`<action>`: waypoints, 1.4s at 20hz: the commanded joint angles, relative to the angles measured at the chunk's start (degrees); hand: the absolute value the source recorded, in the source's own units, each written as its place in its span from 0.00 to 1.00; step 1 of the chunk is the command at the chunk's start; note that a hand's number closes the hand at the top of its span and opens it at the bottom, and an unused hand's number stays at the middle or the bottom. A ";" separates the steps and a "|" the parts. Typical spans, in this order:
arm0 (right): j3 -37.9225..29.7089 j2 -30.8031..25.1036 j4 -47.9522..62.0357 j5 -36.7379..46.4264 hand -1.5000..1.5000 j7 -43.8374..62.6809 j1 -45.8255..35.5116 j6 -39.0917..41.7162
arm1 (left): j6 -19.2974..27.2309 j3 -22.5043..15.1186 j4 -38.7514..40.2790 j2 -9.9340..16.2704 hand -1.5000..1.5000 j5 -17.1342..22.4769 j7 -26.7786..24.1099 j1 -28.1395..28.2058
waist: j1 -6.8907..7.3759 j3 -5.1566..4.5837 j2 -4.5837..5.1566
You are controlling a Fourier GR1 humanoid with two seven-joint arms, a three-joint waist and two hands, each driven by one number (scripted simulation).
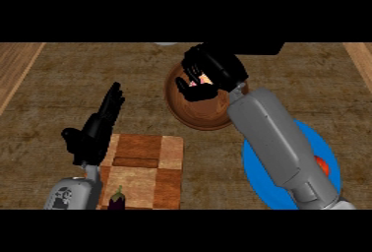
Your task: Pick the cupcake from the plate and place it in the bowl
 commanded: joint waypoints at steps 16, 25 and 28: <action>-15.39 -2.10 29.67 -13.09 0.00 -25.20 -10.34 11.92 | -0.04 0.21 0.86 0.07 0.50 -0.71 -1.01 -0.38 | 0.15 0.04 0.02; -23.59 -6.69 32.81 -21.08 0.00 -20.18 -12.72 19.48 | -2.22 1.94 0.85 1.40 0.50 1.38 -4.38 3.29 | -0.49 -0.01 -0.21; -25.21 -9.42 35.80 -22.66 0.00 -16.90 -16.11 24.26 | -0.30 0.30 -1.82 -0.10 0.50 -0.10 0.30 0.90 | -0.10 0.02 -0.13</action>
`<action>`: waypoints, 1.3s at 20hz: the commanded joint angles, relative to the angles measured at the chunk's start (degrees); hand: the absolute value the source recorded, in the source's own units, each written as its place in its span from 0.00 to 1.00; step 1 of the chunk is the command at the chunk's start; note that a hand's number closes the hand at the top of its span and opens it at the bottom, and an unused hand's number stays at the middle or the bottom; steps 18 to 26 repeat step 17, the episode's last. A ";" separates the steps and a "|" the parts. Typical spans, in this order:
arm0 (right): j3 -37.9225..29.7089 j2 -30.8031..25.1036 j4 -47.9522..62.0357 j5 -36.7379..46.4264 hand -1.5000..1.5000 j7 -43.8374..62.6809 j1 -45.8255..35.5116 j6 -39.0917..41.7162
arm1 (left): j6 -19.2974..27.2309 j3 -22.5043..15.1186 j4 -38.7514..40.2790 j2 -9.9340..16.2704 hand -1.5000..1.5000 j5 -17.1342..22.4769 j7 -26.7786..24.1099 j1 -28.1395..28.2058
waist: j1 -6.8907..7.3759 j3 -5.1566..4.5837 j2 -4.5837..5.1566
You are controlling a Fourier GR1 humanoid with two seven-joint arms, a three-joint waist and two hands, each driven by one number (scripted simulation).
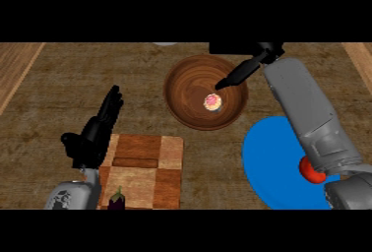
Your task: Pick the cupcake from the plate and place it in the bowl
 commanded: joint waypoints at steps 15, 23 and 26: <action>-1.43 -12.47 6.72 -3.21 0.00 -9.02 2.96 21.39 | -0.24 -0.16 -0.53 0.12 0.50 -0.61 -0.88 1.19 | 1.05 0.06 0.49; -0.61 -11.59 5.33 -3.21 0.00 -9.47 5.08 21.03 | 0.12 -0.11 -1.60 -0.25 0.50 -0.36 1.98 -0.89 | 0.26 0.05 0.15; -0.61 -11.59 5.33 -3.21 0.00 -9.47 5.08 21.03 | 0.12 -0.11 -1.60 -0.25 0.50 -0.36 1.98 -0.89 | 0.26 0.05 0.15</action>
